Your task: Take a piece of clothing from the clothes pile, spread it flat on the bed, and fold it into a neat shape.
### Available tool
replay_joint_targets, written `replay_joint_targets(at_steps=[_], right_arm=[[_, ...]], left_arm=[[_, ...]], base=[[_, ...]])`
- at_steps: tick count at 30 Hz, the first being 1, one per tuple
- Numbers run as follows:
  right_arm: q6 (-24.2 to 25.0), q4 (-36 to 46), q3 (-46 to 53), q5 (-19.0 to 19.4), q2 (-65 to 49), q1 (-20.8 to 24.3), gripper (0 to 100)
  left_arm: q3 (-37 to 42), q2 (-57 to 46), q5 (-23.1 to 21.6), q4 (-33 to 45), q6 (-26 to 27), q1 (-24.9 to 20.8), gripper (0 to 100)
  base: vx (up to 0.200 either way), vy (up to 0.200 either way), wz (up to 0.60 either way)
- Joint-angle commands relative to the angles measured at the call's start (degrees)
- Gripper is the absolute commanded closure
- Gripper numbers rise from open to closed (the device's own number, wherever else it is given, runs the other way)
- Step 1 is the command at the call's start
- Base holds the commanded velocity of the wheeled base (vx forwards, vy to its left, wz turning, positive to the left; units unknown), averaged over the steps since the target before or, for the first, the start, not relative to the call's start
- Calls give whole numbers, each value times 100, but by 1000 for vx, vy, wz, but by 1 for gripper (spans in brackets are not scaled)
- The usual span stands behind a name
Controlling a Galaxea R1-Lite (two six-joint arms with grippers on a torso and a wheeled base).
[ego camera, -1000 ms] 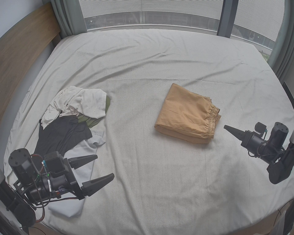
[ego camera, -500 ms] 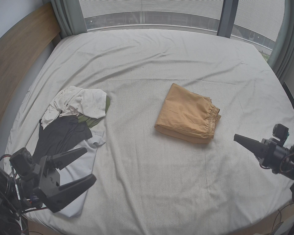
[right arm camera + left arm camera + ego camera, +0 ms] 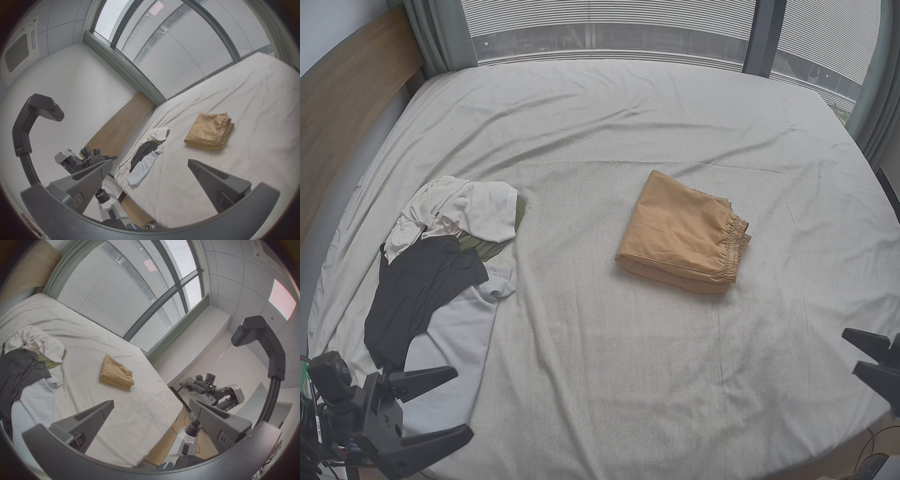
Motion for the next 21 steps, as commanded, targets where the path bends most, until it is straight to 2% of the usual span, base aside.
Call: replay_joint_targets(at_steps=[1, 5, 9, 10, 12, 13, 14, 18, 21], right_arm=[[-140, 1050, -9, -23, -2068, -716, 0], [-140, 1867, 0, -32, -2920, -742, 0], [-281, 2201, 79, -67, -3289, -742, 0], [-342, 2192, 97, -111, -3280, -742, 0], [-421, 2192, 114, -489, -3272, -742, 0], [-421, 2192, 114, -507, -3272, -742, 0], [-430, 2236, 88, -647, -3263, -821, 0], [-500, 2236, 149, -638, -3307, -1480, 0], [-685, 2245, 387, -621, -3570, -1524, 0]], left_arm=[[99, -1915, 149, 1305, 14, 587, 0], [99, -2759, 123, 1876, 6, 798, 0], [99, -3357, 0, 2333, -3, 1053, 0], [99, -3409, -36, 2377, -3, 1079, 0], [99, -3611, -176, 2588, -3, 1255, 0], [99, -3620, -185, 2597, -3, 1264, 0], [90, -3655, -211, 2667, -3, 1369, 0], [90, -3743, -211, 2694, -3, 1606, 0], [99, -3875, -220, 2738, -3, 1677, 0]], base=[[0, 0, 0], [0, 0, 0], [0, 0, 0], [0, 0, 0], [0, 0, 0], [0, 0, 0], [0, 0, 0], [0, 0, 0], [0, 0, 0]])
